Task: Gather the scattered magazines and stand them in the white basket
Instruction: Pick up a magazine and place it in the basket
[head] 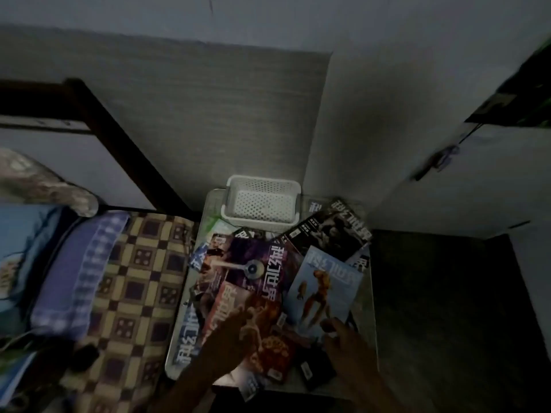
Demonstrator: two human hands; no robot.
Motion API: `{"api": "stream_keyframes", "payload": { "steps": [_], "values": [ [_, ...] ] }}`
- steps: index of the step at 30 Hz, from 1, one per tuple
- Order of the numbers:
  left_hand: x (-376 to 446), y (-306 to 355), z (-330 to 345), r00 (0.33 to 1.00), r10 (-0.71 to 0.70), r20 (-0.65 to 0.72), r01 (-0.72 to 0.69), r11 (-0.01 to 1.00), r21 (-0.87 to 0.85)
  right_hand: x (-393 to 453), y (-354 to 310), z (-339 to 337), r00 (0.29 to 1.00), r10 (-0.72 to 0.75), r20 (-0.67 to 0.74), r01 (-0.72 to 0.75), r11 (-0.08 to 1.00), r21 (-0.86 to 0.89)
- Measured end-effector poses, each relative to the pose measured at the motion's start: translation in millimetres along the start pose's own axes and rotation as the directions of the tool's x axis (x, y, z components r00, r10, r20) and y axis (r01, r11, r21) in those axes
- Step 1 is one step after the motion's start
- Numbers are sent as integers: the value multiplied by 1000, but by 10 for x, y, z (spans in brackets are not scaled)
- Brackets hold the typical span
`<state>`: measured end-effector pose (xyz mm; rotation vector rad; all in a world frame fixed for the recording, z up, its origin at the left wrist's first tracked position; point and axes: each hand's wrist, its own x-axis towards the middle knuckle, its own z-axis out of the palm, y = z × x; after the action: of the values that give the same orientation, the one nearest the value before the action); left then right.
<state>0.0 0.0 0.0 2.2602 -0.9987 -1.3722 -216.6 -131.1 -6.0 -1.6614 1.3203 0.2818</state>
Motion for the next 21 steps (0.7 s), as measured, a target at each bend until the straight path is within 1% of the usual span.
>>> {"api": "stream_keyframes", "payload": {
  "steps": [1,2,3,4,5,6,8,9,10,11,12,14,15,17,19,21],
  "values": [
    [191,-10,15,997,21,-75,-22,1000,-20,134,3,65,1000,-7,-28,8,1000,17],
    [426,-33,40,985,33,-166,-40,999,-34,336,31,152,999,-26,-45,26,1000,-12],
    [678,-53,71,966,44,-254,-54,998,-32,551,46,232,996,-77,-45,74,995,-73],
    [891,-77,92,950,60,-307,-66,998,-8,731,77,324,991,-125,-51,115,979,-168],
    [1124,-162,163,937,87,-339,-78,996,41,930,128,437,991,-132,-25,119,952,-283],
    [1297,-250,265,928,128,-351,-97,990,105,1050,127,504,984,-175,-20,155,916,-370],
    [1628,-542,533,889,288,-355,-190,939,285,1317,243,721,953,-300,-28,248,832,-496],
    [1767,-662,662,878,364,-310,-238,896,375,1410,319,833,944,-326,-43,252,801,-543],
    [1888,-782,773,869,411,-275,-262,854,449,1502,405,944,943,-331,-48,251,796,-551],
    [1967,-873,835,855,444,-269,-260,815,518,1566,466,1006,933,-355,-58,260,778,-572],
    [2052,-993,925,835,478,-274,-260,780,569,1654,595,1114,891,-442,-99,297,734,-611],
    [2154,-1140,1030,792,541,-282,-269,725,634,1789,808,1247,792,-581,-190,331,669,-666],
    [2206,-1201,1064,768,567,-298,-271,709,651,1858,887,1283,758,-614,-221,339,659,-671],
    [2247,-1250,1092,730,598,-331,-280,704,653,1931,972,1349,716,-648,-258,375,670,-641],
    [2240,-1238,1099,719,599,-352,-285,717,636,1938,978,1431,702,-653,-284,384,683,-622],
    [2224,-1204,1079,728,589,-352,-276,721,636,2001,983,1415,634,-704,-321,388,648,-655]
  ]
}}
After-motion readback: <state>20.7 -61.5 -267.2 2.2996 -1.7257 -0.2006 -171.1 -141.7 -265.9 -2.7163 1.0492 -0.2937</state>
